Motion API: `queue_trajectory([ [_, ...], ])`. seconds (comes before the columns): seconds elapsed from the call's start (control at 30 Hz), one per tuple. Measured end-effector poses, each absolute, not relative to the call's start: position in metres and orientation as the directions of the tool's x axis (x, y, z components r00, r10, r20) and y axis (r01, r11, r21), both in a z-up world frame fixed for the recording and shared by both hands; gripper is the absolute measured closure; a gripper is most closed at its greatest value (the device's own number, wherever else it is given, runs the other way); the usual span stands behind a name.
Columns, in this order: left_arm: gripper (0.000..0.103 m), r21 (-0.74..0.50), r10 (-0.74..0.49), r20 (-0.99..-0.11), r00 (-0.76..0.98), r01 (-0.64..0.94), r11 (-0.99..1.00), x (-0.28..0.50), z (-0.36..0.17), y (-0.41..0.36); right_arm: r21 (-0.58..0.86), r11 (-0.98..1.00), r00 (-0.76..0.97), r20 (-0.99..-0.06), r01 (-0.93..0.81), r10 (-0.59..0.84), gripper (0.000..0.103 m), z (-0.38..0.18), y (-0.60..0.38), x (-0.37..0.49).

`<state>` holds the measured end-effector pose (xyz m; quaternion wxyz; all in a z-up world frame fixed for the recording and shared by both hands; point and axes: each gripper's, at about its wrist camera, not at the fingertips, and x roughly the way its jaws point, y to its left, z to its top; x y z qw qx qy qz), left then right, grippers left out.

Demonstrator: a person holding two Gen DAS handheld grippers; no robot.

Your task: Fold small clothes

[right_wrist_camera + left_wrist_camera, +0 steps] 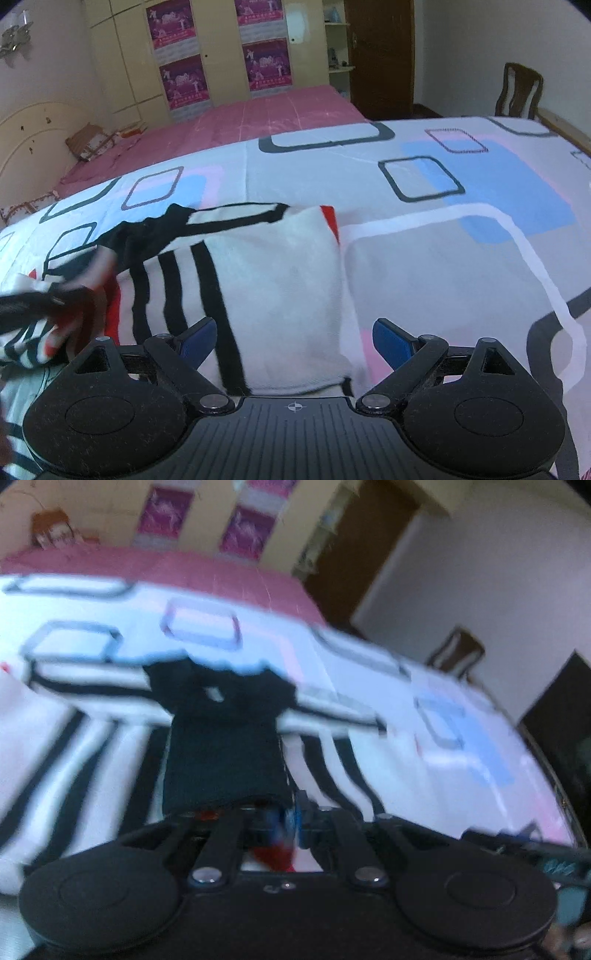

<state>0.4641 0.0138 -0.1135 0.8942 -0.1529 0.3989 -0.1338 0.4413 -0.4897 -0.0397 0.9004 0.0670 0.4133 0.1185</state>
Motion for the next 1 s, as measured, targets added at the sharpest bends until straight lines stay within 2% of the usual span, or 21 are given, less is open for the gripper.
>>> queue_trajectory([
  [0.03, 0.053, -0.378, -0.371, -0.678, 0.634, 0.131, 0.916, 0.465, -0.119, 0.009, 0.228, 0.961, 0.627, -0.729, -0.154, 0.273, 0.012, -0.04, -0.494, 0.441],
  [0.07, 0.037, -0.373, -0.382, -0.664, 0.642, 0.158, 0.914, 0.46, -0.12, 0.003, 0.241, 0.959, 0.624, -0.73, -0.147, 0.279, 0.012, -0.041, -0.498, 0.441],
  [0.13, 0.024, -0.359, -0.404, -0.642, 0.651, 0.21, 0.909, 0.45, -0.116, -0.01, 0.27, 0.952, 0.616, -0.729, -0.141, 0.298, 0.012, -0.041, -0.504, 0.442],
  [0.3, 0.023, -0.323, -0.415, -0.595, 0.688, 0.267, 0.908, 0.415, -0.092, 0.011, 0.348, 0.924, 0.614, -0.697, -0.162, 0.37, 0.012, -0.036, -0.498, 0.444],
  [0.37, 0.025, -0.297, -0.367, -0.596, 0.715, 0.228, 0.927, 0.395, -0.083, 0.037, 0.373, 0.907, 0.602, -0.684, -0.197, 0.412, 0.012, -0.033, -0.485, 0.446],
  [0.43, 0.027, -0.25, -0.263, -0.612, 0.746, 0.132, 0.959, 0.368, -0.079, 0.079, 0.377, 0.891, 0.587, -0.673, -0.251, 0.45, 0.012, -0.03, -0.466, 0.445],
  [0.53, 0.041, -0.145, -0.07, -0.669, 0.74, -0.038, 0.989, 0.341, -0.085, 0.132, 0.35, 0.874, 0.567, -0.666, -0.338, 0.485, 0.012, -0.03, -0.432, 0.443],
  [0.57, 0.046, -0.121, -0.018, -0.688, 0.725, -0.09, 0.989, 0.335, -0.09, 0.149, 0.327, 0.87, 0.562, -0.667, -0.368, 0.488, 0.015, -0.03, -0.417, 0.441],
  [0.6, 0.05, -0.104, 0.011, -0.708, 0.706, -0.12, 0.987, 0.332, -0.095, 0.162, 0.313, 0.866, 0.556, -0.669, -0.391, 0.493, 0.032, -0.033, -0.406, 0.441],
  [0.67, 0.053, -0.094, 0.028, -0.728, 0.685, -0.141, 0.986, 0.332, -0.101, 0.176, 0.281, 0.859, 0.526, -0.696, -0.427, 0.489, 0.04, -0.039, -0.381, 0.443],
  [0.8, 0.06, -0.099, 0.018, -0.732, 0.681, -0.133, 0.986, 0.345, -0.112, 0.184, 0.124, 0.865, 0.557, -0.718, -0.486, 0.416, 0.04, -0.048, -0.337, 0.441],
  [0.87, 0.07, -0.12, 0.007, -0.722, 0.691, -0.135, 0.983, 0.349, -0.116, 0.188, 0.049, 0.861, 0.584, -0.715, -0.507, 0.384, 0.04, -0.05, -0.319, 0.442],
  [0.93, 0.076, -0.14, -0.008, -0.719, 0.695, -0.134, 0.981, 0.351, -0.118, 0.192, 0.044, 0.855, 0.575, -0.722, -0.517, 0.385, 0.04, -0.051, -0.309, 0.448],
  [0.97, 0.079, -0.143, -0.008, -0.717, 0.697, -0.135, 0.98, 0.35, -0.118, 0.194, 0.048, 0.859, 0.585, -0.713, -0.509, 0.386, 0.058, -0.049, -0.309, 0.451],
  [1.0, 0.08, -0.154, -0.014, -0.715, 0.699, -0.138, 0.978, 0.349, -0.118, 0.197, 0.057, 0.865, 0.596, -0.702, -0.499, 0.39, 0.099, -0.047, -0.311, 0.457],
])
